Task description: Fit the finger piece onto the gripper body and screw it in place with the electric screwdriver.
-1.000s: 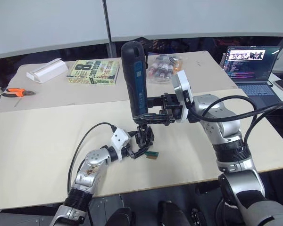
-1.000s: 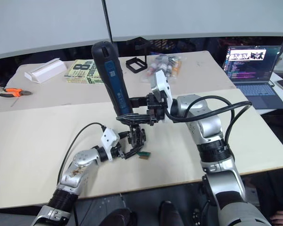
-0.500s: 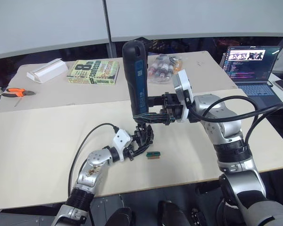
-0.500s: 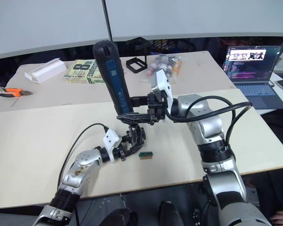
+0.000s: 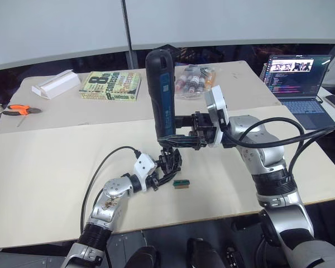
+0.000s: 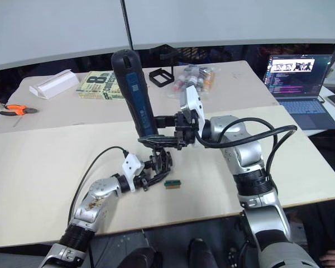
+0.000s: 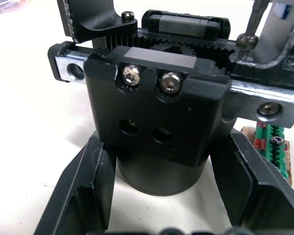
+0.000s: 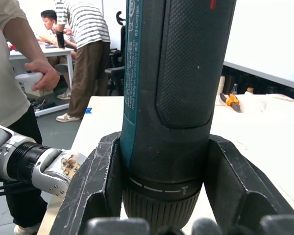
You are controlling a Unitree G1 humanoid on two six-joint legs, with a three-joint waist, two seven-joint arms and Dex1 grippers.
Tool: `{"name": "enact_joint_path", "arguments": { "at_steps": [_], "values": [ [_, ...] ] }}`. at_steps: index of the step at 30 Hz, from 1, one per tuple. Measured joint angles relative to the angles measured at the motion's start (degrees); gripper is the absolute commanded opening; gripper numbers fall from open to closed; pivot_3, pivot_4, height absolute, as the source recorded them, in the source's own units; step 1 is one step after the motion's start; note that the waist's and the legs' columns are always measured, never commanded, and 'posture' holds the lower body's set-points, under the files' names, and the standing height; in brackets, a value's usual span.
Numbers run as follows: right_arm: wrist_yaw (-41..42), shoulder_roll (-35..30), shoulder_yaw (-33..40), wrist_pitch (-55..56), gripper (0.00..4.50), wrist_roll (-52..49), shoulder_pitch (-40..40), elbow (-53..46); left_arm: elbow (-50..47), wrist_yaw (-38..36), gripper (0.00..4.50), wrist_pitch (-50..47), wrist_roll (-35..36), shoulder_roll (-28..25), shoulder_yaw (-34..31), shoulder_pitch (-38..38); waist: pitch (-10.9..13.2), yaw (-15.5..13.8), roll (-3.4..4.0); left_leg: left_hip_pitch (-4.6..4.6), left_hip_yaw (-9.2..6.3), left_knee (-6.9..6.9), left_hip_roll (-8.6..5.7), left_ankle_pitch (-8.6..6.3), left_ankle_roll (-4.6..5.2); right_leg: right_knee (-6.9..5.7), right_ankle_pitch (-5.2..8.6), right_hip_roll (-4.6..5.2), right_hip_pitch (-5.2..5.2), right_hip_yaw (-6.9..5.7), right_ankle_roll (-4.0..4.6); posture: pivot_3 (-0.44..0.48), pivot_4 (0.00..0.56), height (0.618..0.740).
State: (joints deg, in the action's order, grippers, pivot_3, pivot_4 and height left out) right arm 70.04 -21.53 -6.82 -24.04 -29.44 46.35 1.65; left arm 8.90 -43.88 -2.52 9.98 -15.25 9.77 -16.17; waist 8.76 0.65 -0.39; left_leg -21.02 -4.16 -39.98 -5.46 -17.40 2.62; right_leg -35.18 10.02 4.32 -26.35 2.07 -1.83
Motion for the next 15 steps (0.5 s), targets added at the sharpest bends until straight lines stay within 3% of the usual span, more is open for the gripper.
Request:
{"name": "enact_joint_path", "arguments": {
  "at_steps": [15],
  "values": [
    [-1.22,0.04,-1.78,1.31,1.93,0.63,-0.53,-0.09,0.27,-0.01,2.29,-0.35,-0.02,-0.22,-0.02,0.04,-0.29,0.04,0.00,0.21,0.00,0.05,0.00,0.00,0.00,0.00,0.00,0.00,0.14,0.02,0.00,0.000,0.150,0.740]
  ]
}}
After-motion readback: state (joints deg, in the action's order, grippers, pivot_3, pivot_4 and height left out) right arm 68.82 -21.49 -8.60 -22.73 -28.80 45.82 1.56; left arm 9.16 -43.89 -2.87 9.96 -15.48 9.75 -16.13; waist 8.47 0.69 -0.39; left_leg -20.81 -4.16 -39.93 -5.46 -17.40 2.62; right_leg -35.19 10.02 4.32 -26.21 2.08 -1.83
